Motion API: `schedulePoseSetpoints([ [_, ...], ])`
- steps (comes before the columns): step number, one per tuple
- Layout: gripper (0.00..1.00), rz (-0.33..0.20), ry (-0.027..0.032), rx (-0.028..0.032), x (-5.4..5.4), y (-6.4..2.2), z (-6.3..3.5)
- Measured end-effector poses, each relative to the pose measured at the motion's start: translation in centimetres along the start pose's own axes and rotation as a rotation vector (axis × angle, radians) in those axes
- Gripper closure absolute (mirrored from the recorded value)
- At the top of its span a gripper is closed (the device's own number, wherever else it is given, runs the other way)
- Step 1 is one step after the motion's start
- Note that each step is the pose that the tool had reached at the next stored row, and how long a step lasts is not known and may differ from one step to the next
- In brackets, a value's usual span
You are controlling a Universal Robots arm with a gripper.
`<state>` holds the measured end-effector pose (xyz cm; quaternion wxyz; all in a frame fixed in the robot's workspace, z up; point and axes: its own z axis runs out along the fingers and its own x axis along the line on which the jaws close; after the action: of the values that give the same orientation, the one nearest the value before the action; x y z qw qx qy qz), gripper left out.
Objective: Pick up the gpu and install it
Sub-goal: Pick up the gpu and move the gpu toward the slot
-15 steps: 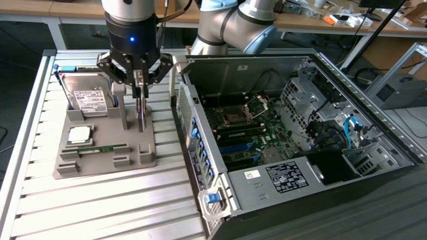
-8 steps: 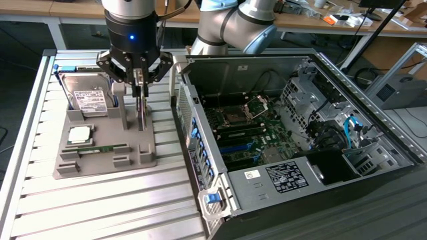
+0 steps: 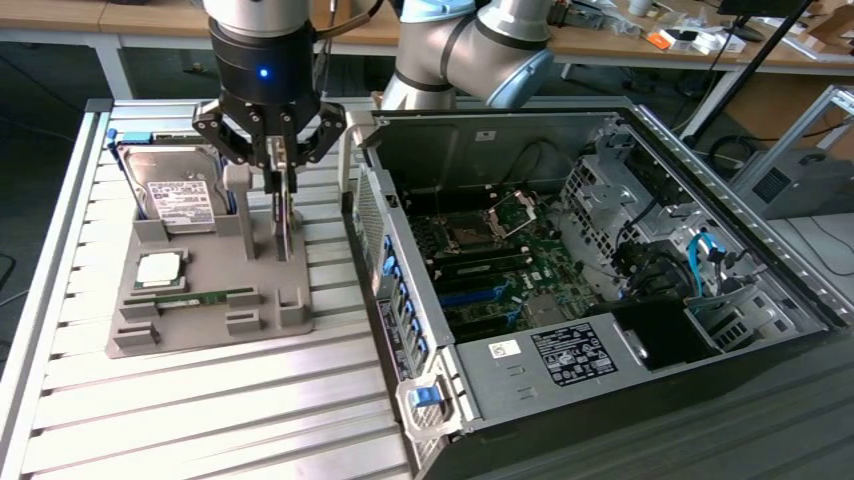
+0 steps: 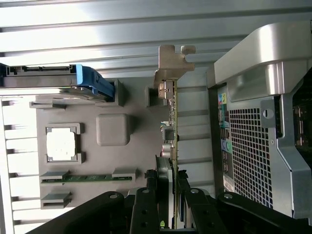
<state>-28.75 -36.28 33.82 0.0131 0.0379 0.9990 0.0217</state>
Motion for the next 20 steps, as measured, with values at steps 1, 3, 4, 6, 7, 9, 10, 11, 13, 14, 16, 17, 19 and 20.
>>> schedulePoseSetpoints([
  [1,0.73,0.0,0.0001,0.0,0.0,0.0,-0.03],
  [3,0.73,0.0,0.0001,0.0001,0.0,0.0,-0.07],
  [4,0.73,0.0,0.0001,0.0001,0.0,0.0,-0.09],
  [6,0.73,0.0,0.0001,0.0001,0.0,0.01,-0.12],
  [7,0.73,0.0,0.0001,0.0001,0.0,0.01,-0.13],
  [9,0.73,0.0,0.0001,0.0001,0.0,0.01,-0.16],
  [10,0.73,0.0,0.0001,0.0001,0.0,0.01,-0.18],
  [11,0.73,0.0,0.0001,0.0001,0.0,0.01,-0.2],
  [13,0.73,0.0,0.0,0.0,-0.01,0.01,-0.25],
  [14,0.73,0.0,0.0001,0.0001,0.0,0.01,-0.28],
  [16,0.73,0.0,0.0001,0.0,-0.01,0.02,-0.31],
  [17,0.73,0.0,0.0001,0.0001,-0.01,0.02,-0.34],
  [19,0.73,0.0,0.0,0.0,-0.01,0.02,-0.47],
  [20,0.73,0.0,0.0001,0.0001,-0.01,0.03,-0.62],
])
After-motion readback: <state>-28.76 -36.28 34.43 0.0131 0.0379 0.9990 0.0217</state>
